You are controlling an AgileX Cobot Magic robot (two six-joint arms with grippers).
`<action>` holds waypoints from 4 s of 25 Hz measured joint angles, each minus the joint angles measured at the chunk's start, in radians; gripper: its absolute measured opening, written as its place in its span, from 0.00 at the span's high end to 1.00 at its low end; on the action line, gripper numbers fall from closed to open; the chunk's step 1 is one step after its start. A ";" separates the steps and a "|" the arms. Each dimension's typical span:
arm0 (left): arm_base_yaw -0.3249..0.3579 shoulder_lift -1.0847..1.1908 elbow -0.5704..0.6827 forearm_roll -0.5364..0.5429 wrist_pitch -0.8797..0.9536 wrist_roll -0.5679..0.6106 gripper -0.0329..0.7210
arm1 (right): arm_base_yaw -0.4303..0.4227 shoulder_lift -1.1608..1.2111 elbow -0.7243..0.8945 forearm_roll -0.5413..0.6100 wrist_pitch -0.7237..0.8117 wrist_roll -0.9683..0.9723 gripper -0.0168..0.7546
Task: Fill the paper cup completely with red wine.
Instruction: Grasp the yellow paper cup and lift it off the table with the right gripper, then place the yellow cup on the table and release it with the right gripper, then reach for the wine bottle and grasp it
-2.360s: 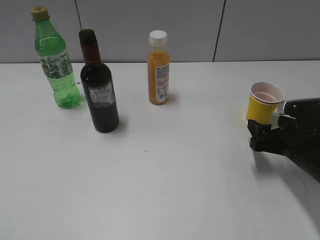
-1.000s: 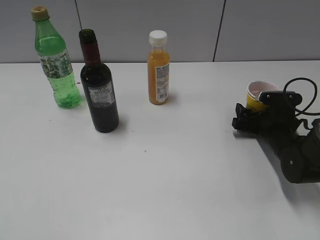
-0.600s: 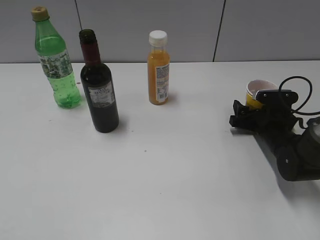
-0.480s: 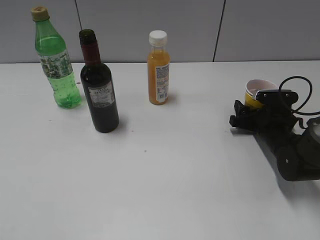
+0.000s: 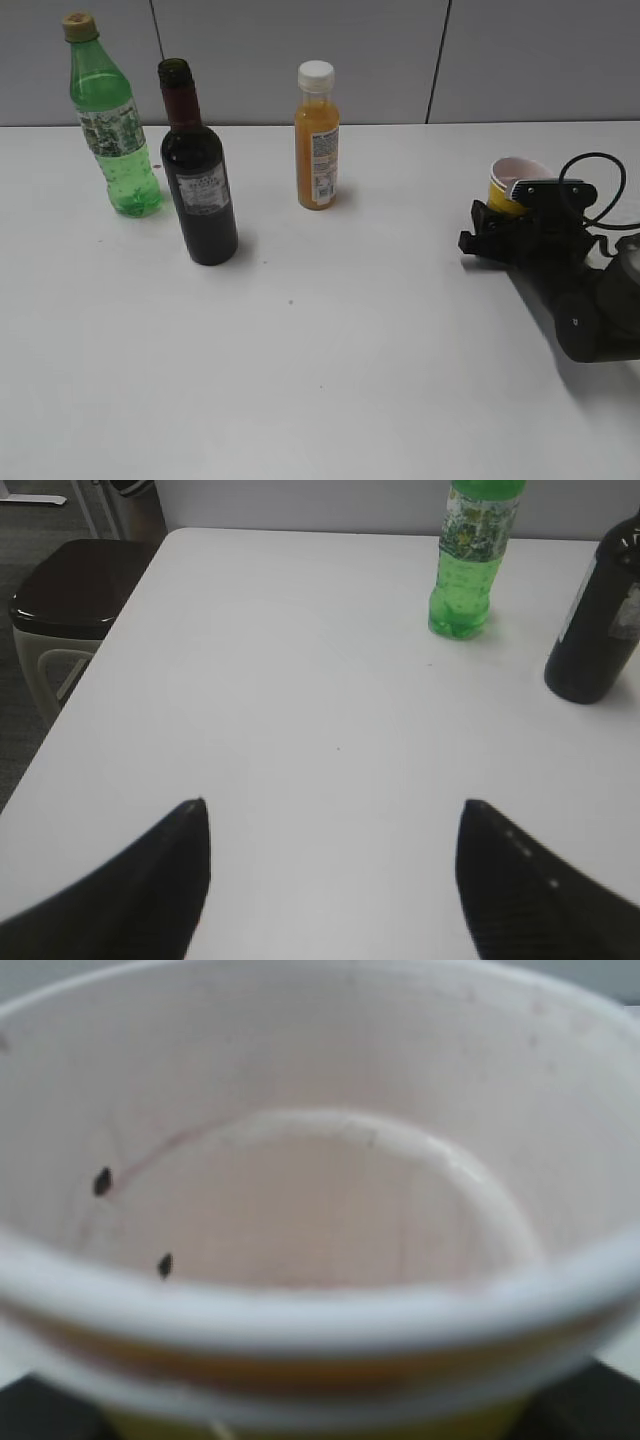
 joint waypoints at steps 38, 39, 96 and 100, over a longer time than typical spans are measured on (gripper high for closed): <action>0.000 0.000 0.000 0.000 0.000 0.000 0.18 | 0.135 0.045 -0.252 -1.231 0.072 0.232 0.41; 0.000 0.000 0.000 0.000 0.000 0.000 0.18 | 0.145 0.054 -0.255 -1.232 0.072 0.232 0.41; 0.000 0.000 0.000 0.000 0.000 0.000 0.18 | -0.106 -0.370 -0.127 0.010 0.874 -0.202 0.19; 0.000 0.000 0.000 0.000 0.000 0.000 0.18 | -0.127 -0.371 -0.375 0.009 1.416 -0.202 0.20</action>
